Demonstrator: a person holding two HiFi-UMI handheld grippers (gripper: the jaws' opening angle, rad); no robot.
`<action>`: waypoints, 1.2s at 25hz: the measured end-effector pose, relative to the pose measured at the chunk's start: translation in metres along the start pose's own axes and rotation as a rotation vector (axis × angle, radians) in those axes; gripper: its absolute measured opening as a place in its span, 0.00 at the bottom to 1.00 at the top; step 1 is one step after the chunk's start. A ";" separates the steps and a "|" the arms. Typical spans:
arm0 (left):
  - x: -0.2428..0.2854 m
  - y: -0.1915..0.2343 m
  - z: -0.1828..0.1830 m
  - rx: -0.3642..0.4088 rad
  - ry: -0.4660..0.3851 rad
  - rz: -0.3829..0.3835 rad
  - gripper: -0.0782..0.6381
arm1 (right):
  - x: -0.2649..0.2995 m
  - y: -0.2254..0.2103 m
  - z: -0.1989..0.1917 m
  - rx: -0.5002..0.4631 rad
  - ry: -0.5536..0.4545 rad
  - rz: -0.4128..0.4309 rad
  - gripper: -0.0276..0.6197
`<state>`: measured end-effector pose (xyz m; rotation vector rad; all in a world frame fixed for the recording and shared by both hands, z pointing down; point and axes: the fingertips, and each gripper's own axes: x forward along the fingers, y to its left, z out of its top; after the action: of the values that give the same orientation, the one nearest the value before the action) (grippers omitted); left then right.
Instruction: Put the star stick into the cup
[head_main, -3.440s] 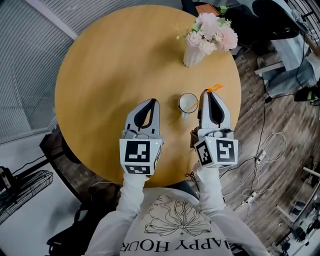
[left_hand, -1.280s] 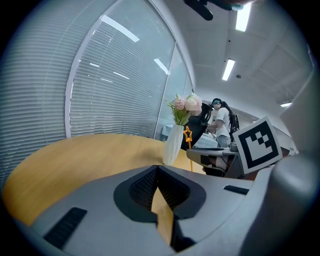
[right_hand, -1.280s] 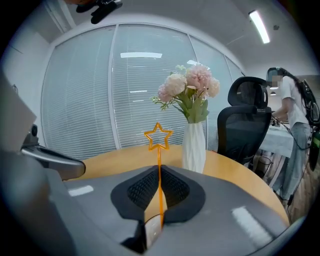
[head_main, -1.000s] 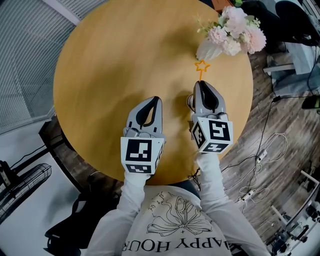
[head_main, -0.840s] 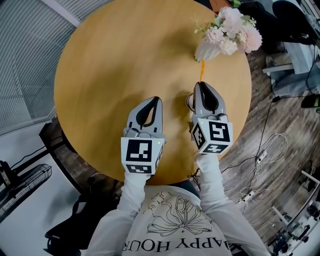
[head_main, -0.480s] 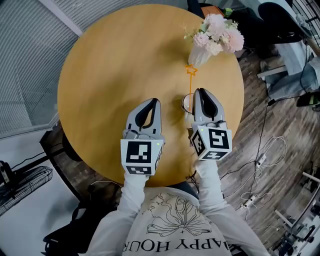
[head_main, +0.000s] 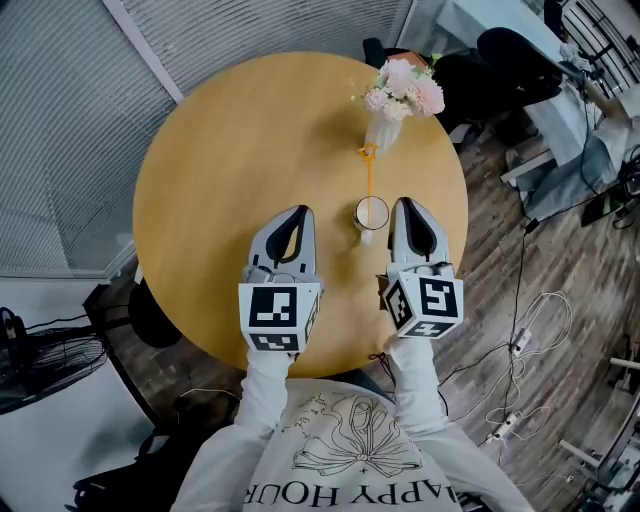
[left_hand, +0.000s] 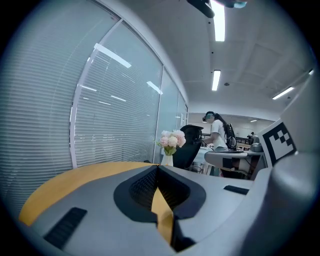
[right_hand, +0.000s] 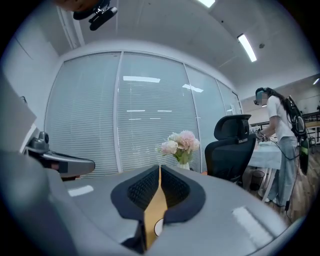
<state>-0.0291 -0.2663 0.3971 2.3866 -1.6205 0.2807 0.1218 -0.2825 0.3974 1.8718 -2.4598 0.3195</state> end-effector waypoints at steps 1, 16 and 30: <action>-0.006 -0.001 0.005 0.002 -0.008 0.004 0.12 | -0.007 0.001 0.006 -0.002 -0.010 -0.001 0.08; -0.073 -0.017 0.063 0.057 -0.151 0.025 0.12 | -0.067 0.029 0.077 -0.013 -0.167 0.021 0.06; -0.089 -0.023 0.085 0.078 -0.204 0.018 0.12 | -0.082 0.034 0.093 -0.003 -0.200 0.023 0.06</action>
<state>-0.0386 -0.2050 0.2882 2.5320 -1.7479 0.1070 0.1208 -0.2126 0.2890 1.9657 -2.6056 0.1352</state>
